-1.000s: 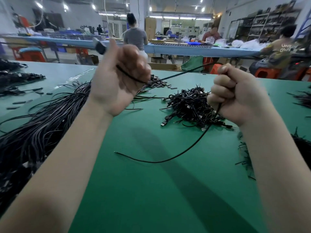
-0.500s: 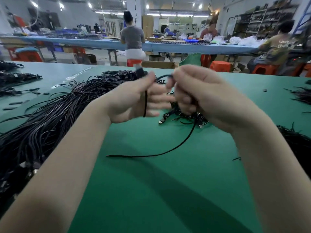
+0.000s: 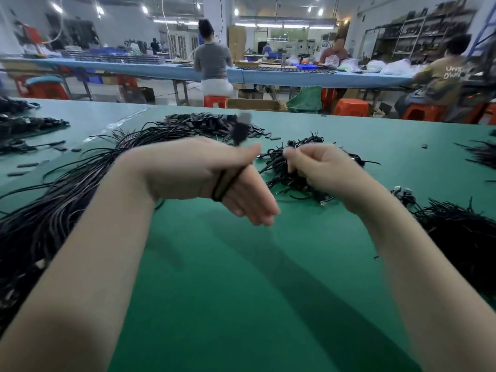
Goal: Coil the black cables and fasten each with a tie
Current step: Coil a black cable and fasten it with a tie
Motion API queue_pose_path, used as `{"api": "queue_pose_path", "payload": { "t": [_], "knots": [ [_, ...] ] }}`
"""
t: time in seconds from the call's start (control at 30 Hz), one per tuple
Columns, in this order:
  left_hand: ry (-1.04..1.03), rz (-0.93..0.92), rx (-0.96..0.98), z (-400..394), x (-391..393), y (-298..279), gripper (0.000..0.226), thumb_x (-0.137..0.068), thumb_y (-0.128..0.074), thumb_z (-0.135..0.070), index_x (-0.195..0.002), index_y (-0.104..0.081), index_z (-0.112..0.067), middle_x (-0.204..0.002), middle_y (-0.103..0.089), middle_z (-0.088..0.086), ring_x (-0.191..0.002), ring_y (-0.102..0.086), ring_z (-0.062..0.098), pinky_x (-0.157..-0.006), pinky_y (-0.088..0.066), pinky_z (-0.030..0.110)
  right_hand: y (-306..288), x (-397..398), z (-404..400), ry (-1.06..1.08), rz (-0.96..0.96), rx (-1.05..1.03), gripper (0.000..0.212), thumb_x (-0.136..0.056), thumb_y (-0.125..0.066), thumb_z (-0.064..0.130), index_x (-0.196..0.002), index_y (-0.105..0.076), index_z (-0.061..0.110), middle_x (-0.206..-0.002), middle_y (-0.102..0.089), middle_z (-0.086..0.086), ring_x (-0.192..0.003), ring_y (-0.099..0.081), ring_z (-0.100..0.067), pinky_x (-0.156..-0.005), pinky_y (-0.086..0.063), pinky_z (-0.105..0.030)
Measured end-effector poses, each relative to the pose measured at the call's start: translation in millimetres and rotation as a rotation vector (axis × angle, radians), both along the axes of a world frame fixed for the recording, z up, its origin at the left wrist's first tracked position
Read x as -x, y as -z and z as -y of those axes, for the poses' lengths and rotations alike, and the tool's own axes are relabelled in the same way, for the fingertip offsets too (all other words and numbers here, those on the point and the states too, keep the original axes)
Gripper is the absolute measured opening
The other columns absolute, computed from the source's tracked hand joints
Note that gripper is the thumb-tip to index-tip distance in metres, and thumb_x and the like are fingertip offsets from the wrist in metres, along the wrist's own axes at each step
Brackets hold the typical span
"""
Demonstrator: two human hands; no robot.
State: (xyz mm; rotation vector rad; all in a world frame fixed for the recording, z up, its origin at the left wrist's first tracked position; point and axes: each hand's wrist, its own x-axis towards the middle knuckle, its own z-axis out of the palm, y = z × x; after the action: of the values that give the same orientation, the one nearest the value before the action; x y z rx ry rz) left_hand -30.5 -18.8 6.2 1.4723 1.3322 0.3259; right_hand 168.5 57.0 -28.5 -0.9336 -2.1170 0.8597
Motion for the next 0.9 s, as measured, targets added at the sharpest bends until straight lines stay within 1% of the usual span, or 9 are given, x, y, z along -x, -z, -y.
{"api": "queue_pose_path", "payload": {
  "t": [0.07,0.17,0.23,0.33,0.5,0.63,0.7,0.77,0.9],
  "knots": [
    [-0.050,0.219,-0.124,1.0,-6.9,8.3,0.060,-0.095,-0.031,-0.054,-0.103,-0.072,-0.010,-0.106,-0.073,0.004,-0.100,-0.069,0.013,-0.081,-0.055,0.020,-11.8,0.4,7.6,-0.020,-0.155,0.013,0.037,-0.091,-0.050,0.051,-0.065,-0.066,0.030,-0.056,-0.041,0.003,-0.050,-0.034,-0.016,-0.049,-0.028,-0.025],
    [-0.381,0.652,-0.313,-0.5,-16.9,8.0,0.057,-0.101,-0.029,-0.045,-0.096,-0.071,-0.006,-0.099,-0.073,0.007,-0.097,-0.068,0.015,-0.091,-0.053,0.029,-18.1,9.6,26.6,-0.310,-0.295,0.225,0.031,-0.092,-0.047,0.042,-0.074,-0.070,0.029,-0.052,-0.043,0.010,-0.044,-0.035,-0.008,-0.043,-0.031,-0.017],
    [-0.447,0.916,-0.410,-5.1,-15.0,1.4,0.057,-0.103,-0.026,-0.043,-0.113,-0.063,-0.002,-0.111,-0.070,0.013,-0.103,-0.064,0.020,-0.088,-0.053,0.028,-11.8,14.3,33.2,-0.519,-0.228,0.380,0.029,-0.096,-0.045,0.037,-0.086,-0.070,0.027,-0.054,-0.044,0.009,-0.046,-0.037,-0.009,-0.046,-0.035,-0.018],
    [-0.247,1.135,-0.463,3.1,-0.4,-8.1,0.062,-0.103,-0.020,-0.045,-0.115,-0.065,-0.004,-0.110,-0.071,0.010,-0.101,-0.067,0.019,-0.077,-0.056,0.022,8.3,15.3,27.9,-0.631,0.090,0.489,0.029,-0.101,-0.043,0.035,-0.093,-0.069,0.023,-0.058,-0.038,0.007,-0.050,-0.034,-0.011,-0.050,-0.034,-0.021],
    [0.012,0.807,-0.445,19.2,13.3,-11.1,0.052,-0.093,-0.037,-0.050,-0.078,-0.075,-0.018,-0.065,-0.067,-0.004,-0.058,-0.062,0.010,-0.054,-0.050,0.019,24.0,8.3,1.9,-0.084,0.218,0.218,0.042,-0.089,-0.058,0.052,-0.068,-0.057,0.016,-0.051,-0.036,0.011,-0.046,-0.030,-0.010,-0.044,-0.026,-0.020],
    [0.005,0.164,-0.234,9.2,0.5,7.7,0.066,-0.085,-0.033,-0.063,-0.099,-0.075,-0.014,-0.080,-0.074,0.008,-0.064,-0.070,0.015,-0.051,-0.050,0.018,6.4,-2.5,-5.7,0.214,-0.032,-0.085,0.047,-0.082,-0.064,0.056,-0.066,-0.057,0.012,-0.044,-0.038,0.014,-0.041,-0.032,-0.005,-0.039,-0.026,-0.016],
    [-0.140,0.227,-0.199,-1.1,-13.1,19.0,0.062,-0.091,-0.031,-0.059,-0.113,-0.064,-0.011,-0.095,-0.075,0.010,-0.083,-0.073,0.018,-0.064,-0.057,0.021,-6.8,3.8,5.0,0.166,-0.163,-0.070,0.038,-0.091,-0.055,0.048,-0.068,-0.057,0.018,-0.046,-0.039,0.016,-0.043,-0.034,-0.003,-0.045,-0.031,-0.017],
    [-0.299,0.489,-0.234,-8.3,-23.2,22.8,0.055,-0.099,-0.030,-0.051,-0.111,-0.062,-0.008,-0.095,-0.075,0.007,-0.089,-0.071,0.018,-0.078,-0.058,0.026,-16.5,14.2,21.5,0.009,-0.253,-0.003,0.029,-0.099,-0.046,0.034,-0.075,-0.059,0.023,-0.049,-0.045,0.017,-0.043,-0.038,0.000,-0.048,-0.033,-0.017],
    [-0.426,0.932,-0.381,-13.3,-22.8,13.9,0.058,-0.102,-0.022,-0.047,-0.114,-0.062,-0.006,-0.099,-0.074,0.006,-0.097,-0.069,0.018,-0.093,-0.050,0.028,-13.3,25.8,44.7,-0.264,-0.140,0.123,0.025,-0.102,-0.042,0.018,-0.086,-0.060,0.014,-0.058,-0.052,0.008,-0.046,-0.047,-0.006,-0.047,-0.042,-0.019]
  ]
}}
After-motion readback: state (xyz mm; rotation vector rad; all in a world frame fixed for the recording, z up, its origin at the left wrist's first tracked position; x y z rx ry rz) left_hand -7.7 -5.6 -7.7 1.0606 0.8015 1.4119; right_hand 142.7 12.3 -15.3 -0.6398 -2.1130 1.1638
